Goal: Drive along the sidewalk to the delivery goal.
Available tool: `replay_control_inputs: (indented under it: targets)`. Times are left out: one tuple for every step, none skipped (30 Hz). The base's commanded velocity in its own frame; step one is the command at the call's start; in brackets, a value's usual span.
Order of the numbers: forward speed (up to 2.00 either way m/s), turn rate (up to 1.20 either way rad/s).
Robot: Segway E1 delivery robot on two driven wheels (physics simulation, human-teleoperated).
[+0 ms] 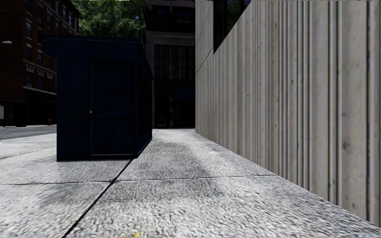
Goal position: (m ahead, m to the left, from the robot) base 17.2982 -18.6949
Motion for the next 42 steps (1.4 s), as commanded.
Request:
replay_control_inputs:
  targets:
    - [2.0, 0.32]
    - [2.0, 0.23]
    - [2.0, 0.18]
    - [2.0, 0.18]
    - [2.0, 0.1]
    - [2.0, 0.0]
    - [2.0, 0.0]
    - [2.0, 0.0]
    - [2.0, 0.0]
    - [2.0, 0.0]
    - [2.0, 0.0]
    - [2.0, 0.0]
    - [2.0, 0.0]
    - [2.0, 0.0]
    - [2.0, 0.0]
    - [2.0, 0.0]
    - [2.0, 0.0]
    - [2.0, 0.19]
    - [2.0, 0.28]
    - [2.0, 0.34]
    - [2.0, 0.34]
    - [2.0, 0.38]
    - [2.0, 0.38]
    - [2.0, 0.38]
    - [2.0, 0.39]
    - [2.0, 0.39]
    - [2.0, 0.29]
    - [2.0, 0.29]
    - [2.0, 0.17]
    - [2.0, 0.1]
    - [2.0, 0.03]
    - [2.0, 0.03]
    - [2.0, 0.0]
    - [2.0, 0.0]
    - [2.0, 0.0]
    - [2.0, 0.0]
    - [2.0, 0.0]
    - [2.0, 0.0]
    - [2.0, 0.0]
    - [2.0, 0.0]
    - [2.0, 0.0]
    - [2.0, 0.0]
